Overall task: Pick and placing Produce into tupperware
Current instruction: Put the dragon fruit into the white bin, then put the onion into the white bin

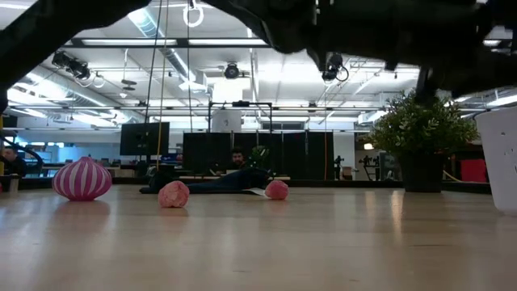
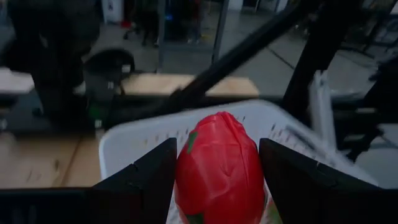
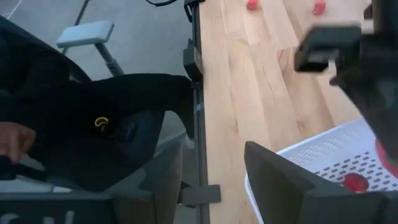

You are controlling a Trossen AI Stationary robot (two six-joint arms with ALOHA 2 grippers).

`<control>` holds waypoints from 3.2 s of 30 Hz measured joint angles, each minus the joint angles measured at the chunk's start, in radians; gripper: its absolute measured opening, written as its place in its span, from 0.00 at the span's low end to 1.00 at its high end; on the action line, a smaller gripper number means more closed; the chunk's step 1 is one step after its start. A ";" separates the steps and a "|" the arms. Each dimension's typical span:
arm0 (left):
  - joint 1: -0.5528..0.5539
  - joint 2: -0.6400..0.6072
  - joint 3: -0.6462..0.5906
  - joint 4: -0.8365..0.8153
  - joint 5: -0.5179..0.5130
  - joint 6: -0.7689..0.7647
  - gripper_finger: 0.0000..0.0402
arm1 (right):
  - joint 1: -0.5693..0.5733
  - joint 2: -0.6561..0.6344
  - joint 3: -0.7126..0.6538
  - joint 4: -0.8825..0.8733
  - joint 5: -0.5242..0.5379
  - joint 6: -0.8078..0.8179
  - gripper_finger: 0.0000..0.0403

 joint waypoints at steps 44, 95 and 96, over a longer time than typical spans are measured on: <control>0.056 -0.004 0.038 -0.269 0.195 0.060 0.58 | 0.000 0.000 0.000 -0.001 0.011 -0.001 0.45; 0.050 -0.043 0.039 -0.127 0.192 0.056 0.68 | 0.000 0.000 0.000 0.000 0.027 -0.001 0.45; 0.056 -0.061 0.038 -0.157 0.192 0.048 0.68 | -0.001 0.000 0.000 0.000 0.029 -0.001 0.45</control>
